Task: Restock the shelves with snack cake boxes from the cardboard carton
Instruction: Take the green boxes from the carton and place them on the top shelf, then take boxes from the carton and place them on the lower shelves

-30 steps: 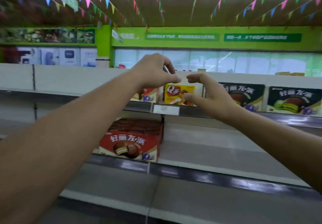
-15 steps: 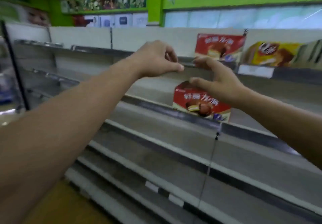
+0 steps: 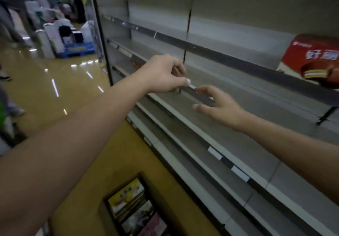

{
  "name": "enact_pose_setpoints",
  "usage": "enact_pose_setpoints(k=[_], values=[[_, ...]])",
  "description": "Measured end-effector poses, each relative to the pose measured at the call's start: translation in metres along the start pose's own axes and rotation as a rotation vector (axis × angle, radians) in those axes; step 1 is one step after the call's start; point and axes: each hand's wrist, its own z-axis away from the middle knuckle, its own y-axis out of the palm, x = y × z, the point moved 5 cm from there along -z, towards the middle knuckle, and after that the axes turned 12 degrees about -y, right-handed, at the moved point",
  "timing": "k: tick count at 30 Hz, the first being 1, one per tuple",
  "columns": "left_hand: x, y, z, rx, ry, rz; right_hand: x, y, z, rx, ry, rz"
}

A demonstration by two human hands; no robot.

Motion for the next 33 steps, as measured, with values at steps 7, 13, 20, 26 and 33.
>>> enact_pose_setpoints(k=[7, 13, 20, 26, 33], values=[[0.092, 0.042, 0.01, 0.041, -0.227, 0.003, -0.02, 0.099, -0.027, 0.172, -0.026, -0.134], [0.138, 0.066, 0.01, 0.026, -0.424, 0.029, -0.048, 0.157, -0.059, 0.31, -0.065, -0.245], [0.192, 0.127, 0.014, -0.004, -0.746, 0.111, -0.089, 0.224, -0.083, 0.477, -0.088, -0.376], [0.252, 0.201, 0.045, 0.016, -1.037, 0.221, -0.131, 0.303, -0.078, 0.684, 0.044, -0.468], [0.343, 0.288, 0.096, -0.007, -1.308, 0.397, -0.167, 0.404, -0.059, 0.849, 0.217, -0.468]])
